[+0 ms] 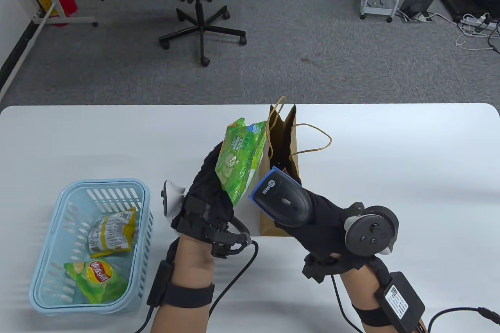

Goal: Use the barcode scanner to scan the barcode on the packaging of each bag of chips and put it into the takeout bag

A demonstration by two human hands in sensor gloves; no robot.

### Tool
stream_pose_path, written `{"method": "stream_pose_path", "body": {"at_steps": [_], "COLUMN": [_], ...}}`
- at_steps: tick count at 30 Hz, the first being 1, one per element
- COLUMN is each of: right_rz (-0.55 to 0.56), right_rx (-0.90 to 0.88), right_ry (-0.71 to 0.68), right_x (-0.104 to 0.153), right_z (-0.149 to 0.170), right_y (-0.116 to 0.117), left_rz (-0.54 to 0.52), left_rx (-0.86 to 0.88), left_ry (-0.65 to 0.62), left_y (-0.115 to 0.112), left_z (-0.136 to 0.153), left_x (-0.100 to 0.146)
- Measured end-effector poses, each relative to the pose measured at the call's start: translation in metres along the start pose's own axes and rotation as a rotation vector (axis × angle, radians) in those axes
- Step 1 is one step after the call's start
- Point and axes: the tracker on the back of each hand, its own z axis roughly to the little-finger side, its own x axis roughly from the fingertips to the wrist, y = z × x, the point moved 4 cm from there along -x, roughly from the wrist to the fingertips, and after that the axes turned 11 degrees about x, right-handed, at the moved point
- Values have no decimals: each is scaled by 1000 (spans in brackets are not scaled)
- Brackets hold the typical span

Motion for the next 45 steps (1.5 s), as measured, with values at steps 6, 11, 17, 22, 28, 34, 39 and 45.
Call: {"method": "stream_pose_path", "body": {"at_steps": [6,11,17,22,28,34,39,45], "right_rz": [219,292,304,301,294,291,286,280], "right_rx": [-74,-70,-77,-77,-75,-74,-73,-62], "right_ry": [44,71,75,76,82,87,89,92], "right_x": [16,27,30,29,29,29,29,28], "right_z": [12,22,25,26,27,28,29,30], "right_y": [-72,-99,-105,-105,-107,-108,-109,-109], "left_rz": [-101,-146,-103,-92,-122,-147,-104,-80], "left_rx": [-518,-1176,-1681,-1911,-2073,-2195,-2223,-2137], "left_ry": [-280,-558,-674,-701,-620,-525,-330,-218], "left_y": [-27,-88,-139,-155,-153,-151,-151,-168], "left_z": [-44,-61,-29,-7,11,24,32,-11], "left_x": [8,9,2,-7,-19,-30,-36,-21]}}
